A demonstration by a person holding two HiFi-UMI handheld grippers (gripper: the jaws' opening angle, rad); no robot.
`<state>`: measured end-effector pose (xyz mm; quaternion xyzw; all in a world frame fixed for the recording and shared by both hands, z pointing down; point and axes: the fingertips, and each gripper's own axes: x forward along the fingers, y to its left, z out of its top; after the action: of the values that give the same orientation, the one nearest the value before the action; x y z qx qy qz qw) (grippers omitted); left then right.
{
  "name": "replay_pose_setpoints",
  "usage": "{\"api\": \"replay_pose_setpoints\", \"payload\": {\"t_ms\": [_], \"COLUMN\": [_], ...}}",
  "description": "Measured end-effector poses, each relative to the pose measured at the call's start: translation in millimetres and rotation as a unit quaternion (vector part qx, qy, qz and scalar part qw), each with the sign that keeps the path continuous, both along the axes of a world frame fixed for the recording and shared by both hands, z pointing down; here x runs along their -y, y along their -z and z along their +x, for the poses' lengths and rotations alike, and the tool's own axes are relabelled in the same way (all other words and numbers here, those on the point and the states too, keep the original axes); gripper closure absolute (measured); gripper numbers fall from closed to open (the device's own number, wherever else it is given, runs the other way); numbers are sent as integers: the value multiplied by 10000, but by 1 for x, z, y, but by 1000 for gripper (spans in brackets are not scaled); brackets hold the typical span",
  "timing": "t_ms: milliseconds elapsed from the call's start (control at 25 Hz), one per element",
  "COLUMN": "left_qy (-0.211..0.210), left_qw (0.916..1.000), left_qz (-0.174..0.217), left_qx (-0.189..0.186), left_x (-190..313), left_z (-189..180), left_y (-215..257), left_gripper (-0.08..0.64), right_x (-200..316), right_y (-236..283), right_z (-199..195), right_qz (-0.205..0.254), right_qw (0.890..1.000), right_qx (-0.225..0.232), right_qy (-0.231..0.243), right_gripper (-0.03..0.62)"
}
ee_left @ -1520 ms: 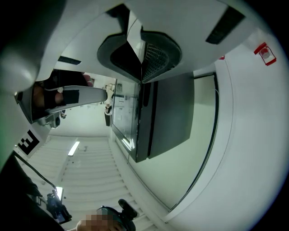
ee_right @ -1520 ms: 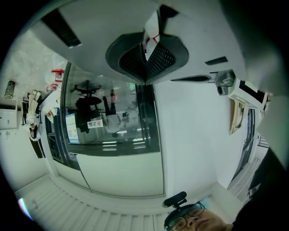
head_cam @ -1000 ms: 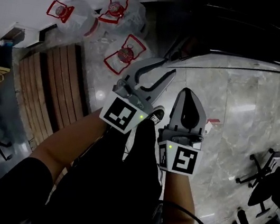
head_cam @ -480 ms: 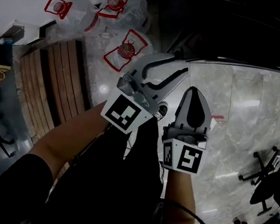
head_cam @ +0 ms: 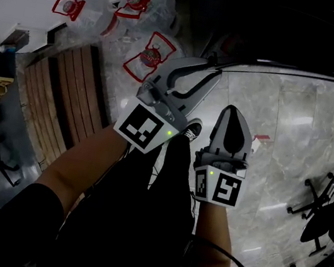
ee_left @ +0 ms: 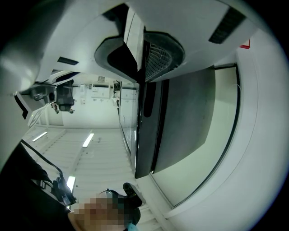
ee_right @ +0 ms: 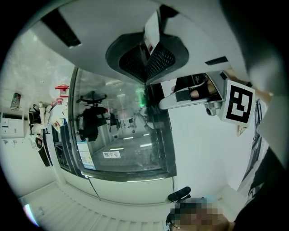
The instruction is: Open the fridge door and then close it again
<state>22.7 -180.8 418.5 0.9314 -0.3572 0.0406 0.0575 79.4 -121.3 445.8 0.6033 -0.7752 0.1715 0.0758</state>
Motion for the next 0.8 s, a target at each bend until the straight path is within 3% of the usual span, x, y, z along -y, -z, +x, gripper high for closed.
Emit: {"api": "replay_pose_setpoints", "payload": {"t_ms": [640,800], "left_qy": [460,419], "left_qw": [9985,9990], "left_qz": [-206,-77], "left_qx": [-193,-154], "left_x": [-2,-10], "left_z": [-1,3], "left_y": [3,7], "left_gripper": [505,505], "right_x": [-14,-17], "right_y": [5,8], "right_z": [13,14], "right_qz": [53,93], "right_qw": [9998,9997], "right_qx": [91,130], "right_qy": [-189,-185], "right_gripper": [577,577]}}
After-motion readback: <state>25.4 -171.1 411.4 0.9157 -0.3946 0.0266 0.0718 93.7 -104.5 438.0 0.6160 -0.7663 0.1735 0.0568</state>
